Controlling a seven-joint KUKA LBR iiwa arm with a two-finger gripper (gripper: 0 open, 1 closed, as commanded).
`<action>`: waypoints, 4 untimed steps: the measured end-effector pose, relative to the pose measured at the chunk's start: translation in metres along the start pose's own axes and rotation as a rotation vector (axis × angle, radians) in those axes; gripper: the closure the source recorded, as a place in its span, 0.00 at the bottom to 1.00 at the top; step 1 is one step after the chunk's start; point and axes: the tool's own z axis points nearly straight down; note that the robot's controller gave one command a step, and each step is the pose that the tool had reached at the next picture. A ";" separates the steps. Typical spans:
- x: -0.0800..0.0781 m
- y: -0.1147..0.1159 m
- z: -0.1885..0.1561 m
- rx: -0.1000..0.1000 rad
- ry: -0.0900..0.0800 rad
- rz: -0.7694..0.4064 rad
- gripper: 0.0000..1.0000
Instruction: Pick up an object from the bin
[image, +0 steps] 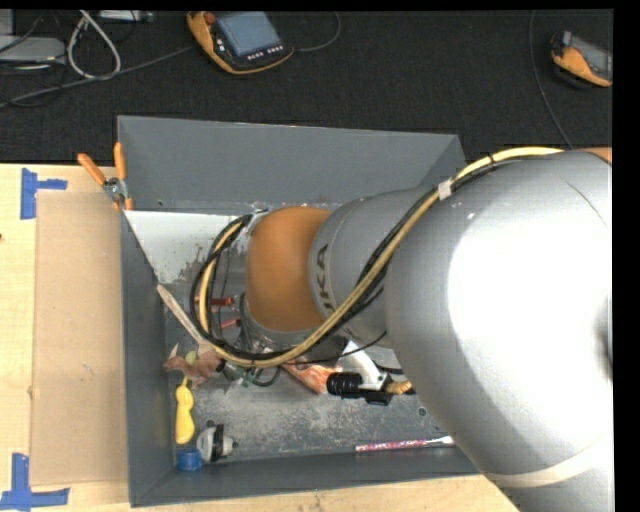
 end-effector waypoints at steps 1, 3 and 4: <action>0.000 0.000 -0.001 0.001 0.001 0.001 1.00; 0.001 -0.003 -0.063 0.007 0.006 -0.002 1.00; 0.001 -0.003 -0.063 0.007 0.006 -0.002 1.00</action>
Offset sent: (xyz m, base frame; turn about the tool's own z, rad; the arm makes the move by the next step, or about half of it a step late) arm -0.0001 -0.0002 0.0846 0.0007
